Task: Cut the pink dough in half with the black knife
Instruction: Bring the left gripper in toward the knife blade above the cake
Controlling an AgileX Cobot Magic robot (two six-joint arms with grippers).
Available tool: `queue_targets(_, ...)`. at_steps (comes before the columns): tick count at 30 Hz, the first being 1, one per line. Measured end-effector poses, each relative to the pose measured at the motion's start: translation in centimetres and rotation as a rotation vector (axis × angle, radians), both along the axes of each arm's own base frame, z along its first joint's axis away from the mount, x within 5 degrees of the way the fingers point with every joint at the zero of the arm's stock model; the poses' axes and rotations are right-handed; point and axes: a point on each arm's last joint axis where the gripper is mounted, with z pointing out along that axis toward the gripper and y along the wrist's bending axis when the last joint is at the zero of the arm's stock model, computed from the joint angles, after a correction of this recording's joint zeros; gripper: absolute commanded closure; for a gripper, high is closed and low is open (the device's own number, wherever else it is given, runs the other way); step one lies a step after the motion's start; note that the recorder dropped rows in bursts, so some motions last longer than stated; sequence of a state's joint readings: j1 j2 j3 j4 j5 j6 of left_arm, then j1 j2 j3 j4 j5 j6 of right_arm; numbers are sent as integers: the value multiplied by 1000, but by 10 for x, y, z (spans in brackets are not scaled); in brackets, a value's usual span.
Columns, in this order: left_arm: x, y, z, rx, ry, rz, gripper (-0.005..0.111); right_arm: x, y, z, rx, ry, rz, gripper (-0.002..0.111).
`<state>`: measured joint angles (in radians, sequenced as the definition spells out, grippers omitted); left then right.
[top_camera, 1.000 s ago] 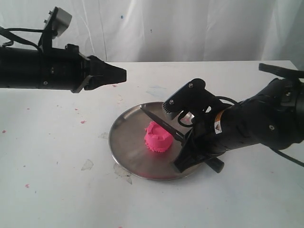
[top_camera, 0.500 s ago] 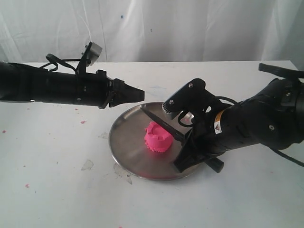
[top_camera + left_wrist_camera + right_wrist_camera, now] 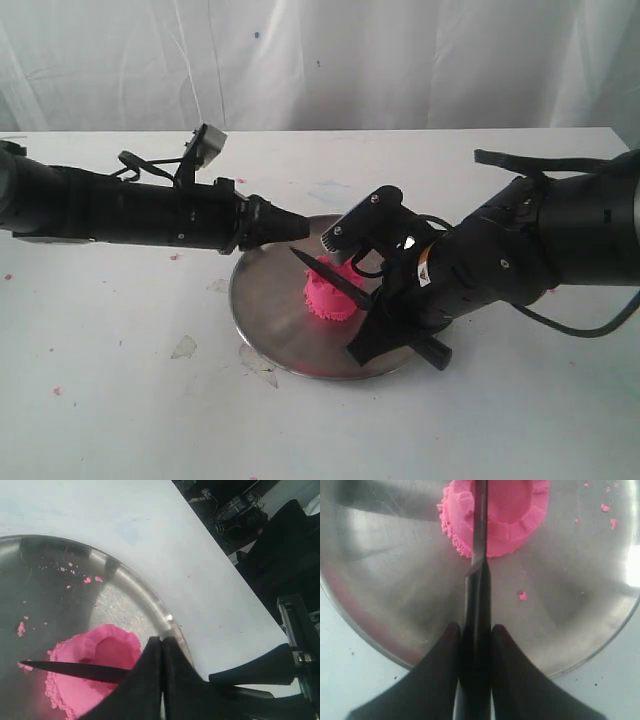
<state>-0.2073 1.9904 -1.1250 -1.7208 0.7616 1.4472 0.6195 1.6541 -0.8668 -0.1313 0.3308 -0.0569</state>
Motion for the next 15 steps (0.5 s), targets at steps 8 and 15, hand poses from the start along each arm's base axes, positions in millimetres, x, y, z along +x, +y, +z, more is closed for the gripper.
queue_targets(8, -1, -2, -2, -6, 1, -15, 107, 1, 0, 1, 1, -10, 6, 108)
queue_targets(15, -3, -3, 0, -34, -2, -41, 107, 2, 0, 1, -29, -38, 41, 108)
